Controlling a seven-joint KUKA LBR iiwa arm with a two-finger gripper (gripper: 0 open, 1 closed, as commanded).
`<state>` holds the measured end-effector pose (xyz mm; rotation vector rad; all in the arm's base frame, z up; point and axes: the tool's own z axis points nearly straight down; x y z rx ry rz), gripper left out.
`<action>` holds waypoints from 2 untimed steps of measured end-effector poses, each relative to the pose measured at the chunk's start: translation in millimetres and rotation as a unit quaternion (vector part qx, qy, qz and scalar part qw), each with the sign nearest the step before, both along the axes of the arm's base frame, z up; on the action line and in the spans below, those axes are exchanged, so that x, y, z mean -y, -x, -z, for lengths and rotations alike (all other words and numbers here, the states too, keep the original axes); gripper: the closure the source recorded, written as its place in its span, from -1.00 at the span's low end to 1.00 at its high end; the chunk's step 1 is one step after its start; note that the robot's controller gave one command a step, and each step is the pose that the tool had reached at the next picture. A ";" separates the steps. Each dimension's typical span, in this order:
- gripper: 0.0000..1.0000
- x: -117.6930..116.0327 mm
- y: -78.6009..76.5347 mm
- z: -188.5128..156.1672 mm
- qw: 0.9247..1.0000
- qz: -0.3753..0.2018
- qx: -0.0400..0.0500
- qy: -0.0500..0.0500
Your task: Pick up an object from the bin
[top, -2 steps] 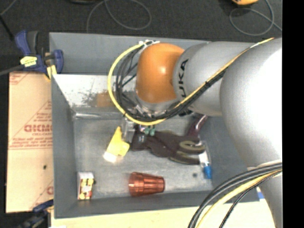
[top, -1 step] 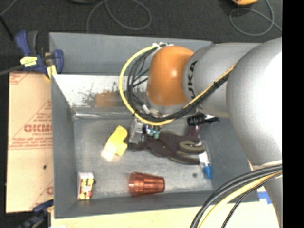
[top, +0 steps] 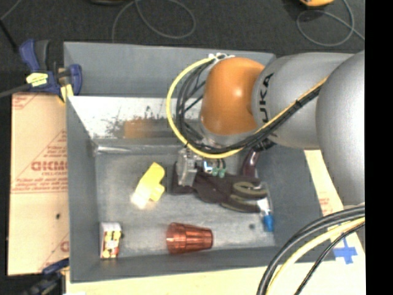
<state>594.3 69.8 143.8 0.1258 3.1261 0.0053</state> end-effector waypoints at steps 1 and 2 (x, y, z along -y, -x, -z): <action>1.00 9.1 17.6 -2.9 0.997 -0.083 0.001 0.001; 1.00 50.9 25.9 -18.7 1.000 0.001 0.001 -0.002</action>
Offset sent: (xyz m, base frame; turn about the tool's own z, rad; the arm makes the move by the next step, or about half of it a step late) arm -0.0333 -0.1197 0.0410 0.0306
